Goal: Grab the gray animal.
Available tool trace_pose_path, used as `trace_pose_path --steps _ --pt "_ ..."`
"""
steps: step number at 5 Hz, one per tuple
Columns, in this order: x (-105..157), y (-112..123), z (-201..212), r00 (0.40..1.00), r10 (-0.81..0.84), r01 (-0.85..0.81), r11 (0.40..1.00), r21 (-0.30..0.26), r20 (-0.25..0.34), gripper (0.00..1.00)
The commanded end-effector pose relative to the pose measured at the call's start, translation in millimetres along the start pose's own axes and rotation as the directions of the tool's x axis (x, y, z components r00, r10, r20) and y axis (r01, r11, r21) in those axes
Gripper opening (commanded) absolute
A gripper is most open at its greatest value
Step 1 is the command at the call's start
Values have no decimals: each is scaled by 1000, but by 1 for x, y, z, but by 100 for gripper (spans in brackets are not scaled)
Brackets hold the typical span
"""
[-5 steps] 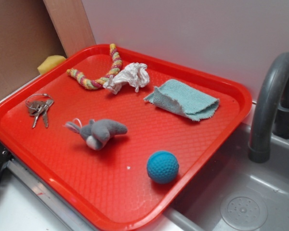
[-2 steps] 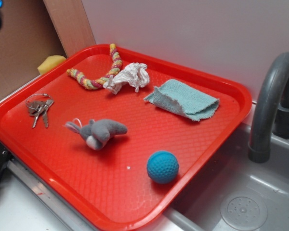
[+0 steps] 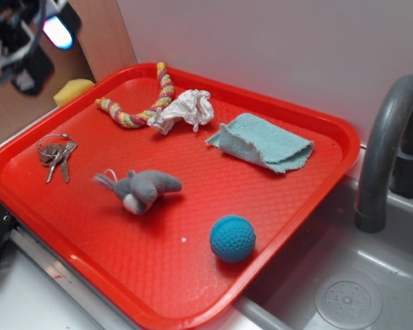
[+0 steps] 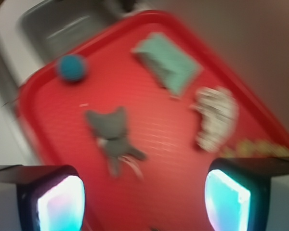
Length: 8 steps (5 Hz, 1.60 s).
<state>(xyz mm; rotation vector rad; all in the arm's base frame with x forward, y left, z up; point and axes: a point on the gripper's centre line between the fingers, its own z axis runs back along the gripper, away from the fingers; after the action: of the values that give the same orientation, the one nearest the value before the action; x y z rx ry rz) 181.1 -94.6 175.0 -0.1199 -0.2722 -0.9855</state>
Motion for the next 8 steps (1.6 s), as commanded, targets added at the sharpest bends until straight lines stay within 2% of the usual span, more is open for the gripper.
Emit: trace_pose_path --steps 1,2,3,4,5,6,7,8 --pt "1 -22 -66 955 -294 283 939 -195 -33 100" --pt "4 -8 -88 954 -300 291 935 -205 -14 100" --pt "14 -22 -108 930 -366 353 905 -238 -11 100" --pt "11 -38 -119 878 -479 459 839 -292 6 100" --pt "8 -44 -124 860 -511 483 806 -340 11 0" --pt "6 -42 -123 879 -476 451 844 -289 -21 0" --pt "8 -35 -106 921 -382 361 910 -202 -75 0" --pt "-7 -14 -51 982 -163 160 986 -40 -98 0"
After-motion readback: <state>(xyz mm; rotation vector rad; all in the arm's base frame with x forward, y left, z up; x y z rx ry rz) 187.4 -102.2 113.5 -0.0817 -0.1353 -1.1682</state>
